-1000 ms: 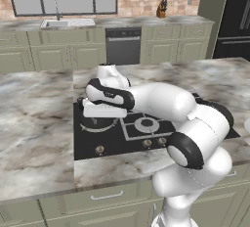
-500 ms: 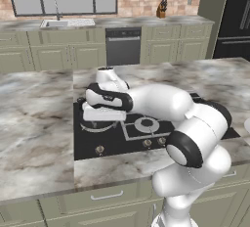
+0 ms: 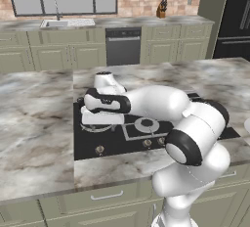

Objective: Retrieve the frozen meat and place it in the pot on a burner. Then turn the burner on.

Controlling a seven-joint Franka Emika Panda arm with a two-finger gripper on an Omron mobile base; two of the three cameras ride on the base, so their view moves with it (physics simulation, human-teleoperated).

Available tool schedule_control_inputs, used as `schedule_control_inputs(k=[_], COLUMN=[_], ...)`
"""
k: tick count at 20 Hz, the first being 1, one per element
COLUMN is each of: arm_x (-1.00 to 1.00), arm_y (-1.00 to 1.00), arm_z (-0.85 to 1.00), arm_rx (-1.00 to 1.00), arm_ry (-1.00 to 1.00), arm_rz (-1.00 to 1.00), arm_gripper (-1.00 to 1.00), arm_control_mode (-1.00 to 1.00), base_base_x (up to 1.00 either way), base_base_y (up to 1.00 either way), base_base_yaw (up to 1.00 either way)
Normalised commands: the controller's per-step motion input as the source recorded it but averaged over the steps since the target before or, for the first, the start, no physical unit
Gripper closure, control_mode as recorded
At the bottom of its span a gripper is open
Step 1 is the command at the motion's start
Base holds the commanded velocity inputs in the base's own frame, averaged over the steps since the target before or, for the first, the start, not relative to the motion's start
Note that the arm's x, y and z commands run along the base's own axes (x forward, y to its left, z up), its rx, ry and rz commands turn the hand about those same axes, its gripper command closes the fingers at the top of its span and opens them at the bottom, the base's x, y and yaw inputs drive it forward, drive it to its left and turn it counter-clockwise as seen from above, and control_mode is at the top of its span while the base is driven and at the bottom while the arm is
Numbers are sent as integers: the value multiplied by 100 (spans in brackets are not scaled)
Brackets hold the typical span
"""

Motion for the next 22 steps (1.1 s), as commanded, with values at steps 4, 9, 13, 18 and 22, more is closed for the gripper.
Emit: schedule_control_inputs(k=[4,9,13,18,22], arm_x=[0,0,0,0,0], arm_y=[3,1,1,1,2], arm_z=[-19,-18,-24,-19,-20], arm_rx=[0,0,0,0,0], arm_ry=[0,0,0,0,0], arm_rz=[0,0,0,0,0], arm_gripper=[-100,-100,-100,-100,-100], arm_control_mode=[-100,-100,-100,-100,-100], base_base_x=[0,0,0,0,0], base_base_y=[0,0,0,0,0], base_base_yaw=[0,0,0,0,0])
